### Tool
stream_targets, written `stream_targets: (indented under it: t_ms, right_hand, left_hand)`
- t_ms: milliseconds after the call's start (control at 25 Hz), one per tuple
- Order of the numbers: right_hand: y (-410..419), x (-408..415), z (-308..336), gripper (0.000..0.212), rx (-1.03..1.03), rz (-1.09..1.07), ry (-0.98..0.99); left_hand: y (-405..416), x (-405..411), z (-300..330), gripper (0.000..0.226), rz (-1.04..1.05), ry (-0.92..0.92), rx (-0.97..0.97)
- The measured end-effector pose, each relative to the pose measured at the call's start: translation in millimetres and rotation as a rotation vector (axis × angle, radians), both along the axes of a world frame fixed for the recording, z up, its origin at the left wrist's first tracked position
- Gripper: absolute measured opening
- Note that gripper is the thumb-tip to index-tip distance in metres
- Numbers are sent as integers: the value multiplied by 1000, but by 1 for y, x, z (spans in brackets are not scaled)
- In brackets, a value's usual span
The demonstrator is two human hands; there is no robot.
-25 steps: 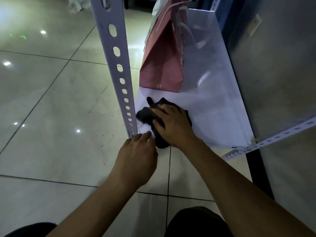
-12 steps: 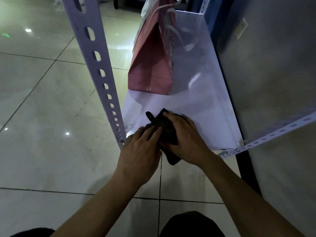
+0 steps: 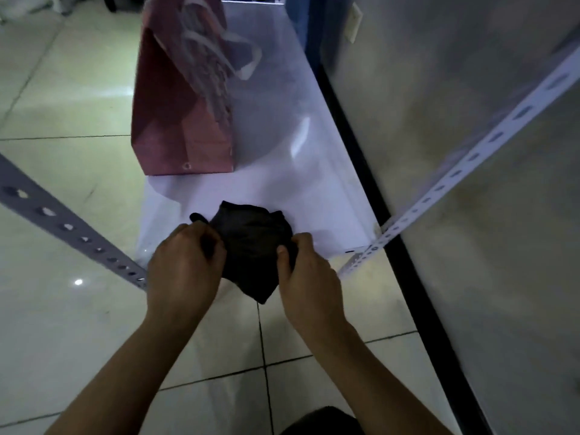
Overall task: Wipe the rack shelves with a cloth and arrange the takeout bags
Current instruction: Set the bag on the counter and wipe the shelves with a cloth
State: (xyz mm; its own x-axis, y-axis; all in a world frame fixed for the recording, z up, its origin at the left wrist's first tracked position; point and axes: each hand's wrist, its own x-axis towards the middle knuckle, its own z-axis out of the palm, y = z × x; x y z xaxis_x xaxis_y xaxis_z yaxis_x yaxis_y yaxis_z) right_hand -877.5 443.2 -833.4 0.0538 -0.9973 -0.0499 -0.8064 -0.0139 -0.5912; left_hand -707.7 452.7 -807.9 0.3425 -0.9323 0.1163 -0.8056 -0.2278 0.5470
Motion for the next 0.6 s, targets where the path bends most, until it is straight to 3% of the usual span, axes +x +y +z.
stream_targets:
  t_ms: [200, 320, 440, 600]
  right_hand:
    - [-5, 11, 8, 35, 197, -151, -355]
    - [5, 9, 16, 36, 225, -210, -558]
    - [13, 0, 33, 34, 174, -249, -605]
    - [40, -17, 74, 32, 202, -253, -626]
  left_hand:
    - [-15, -4, 7, 30, 170, 226, 222]
    - [-7, -14, 22, 13, 253, 545, 302]
    - [10, -29, 32, 18, 374, 881, 330]
    - [41, -43, 63, 21, 388, 973, 286]
